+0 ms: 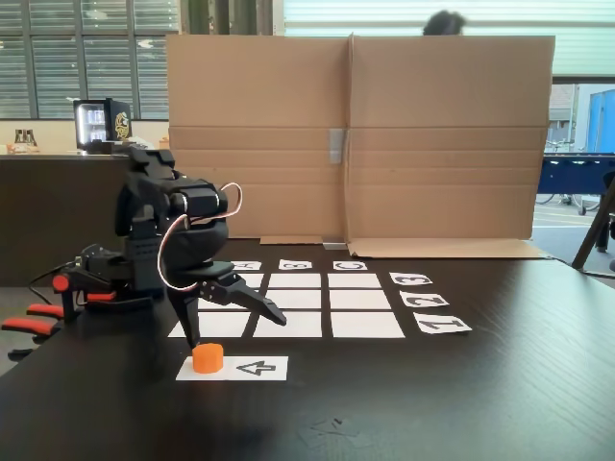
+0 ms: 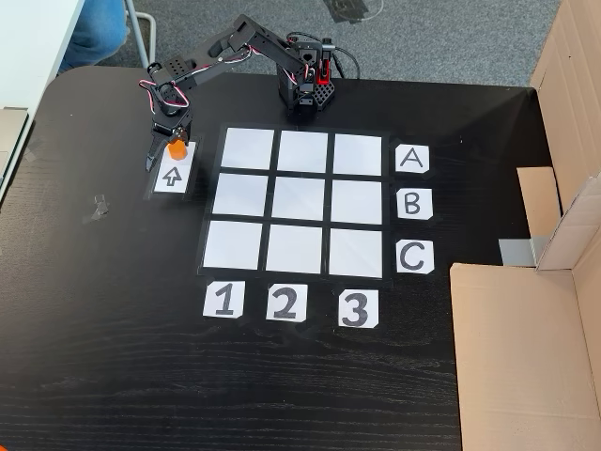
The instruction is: Pick up the round, orange token and place it in the grid on square B3.
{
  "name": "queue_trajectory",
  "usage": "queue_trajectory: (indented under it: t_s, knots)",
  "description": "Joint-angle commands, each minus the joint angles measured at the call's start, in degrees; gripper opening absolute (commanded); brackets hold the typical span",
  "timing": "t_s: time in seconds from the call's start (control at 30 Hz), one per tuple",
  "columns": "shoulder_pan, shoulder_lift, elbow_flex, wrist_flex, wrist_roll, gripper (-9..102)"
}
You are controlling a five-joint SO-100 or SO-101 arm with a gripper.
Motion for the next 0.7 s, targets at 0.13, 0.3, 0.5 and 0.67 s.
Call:
queue_trajectory:
  t_s: [0.13, 0.3, 0.5, 0.67]
  knots:
    - [-0.2, -0.5, -3.0, -0.9, 0.2, 54]
    - [-0.2, -0.8, -3.0, -1.5, -0.8, -1]
    - [-0.2, -0.4, -3.3, -2.1, -1.0, -1]
    - [-0.5, 2.9, -3.6, -5.5, -0.6, -1]
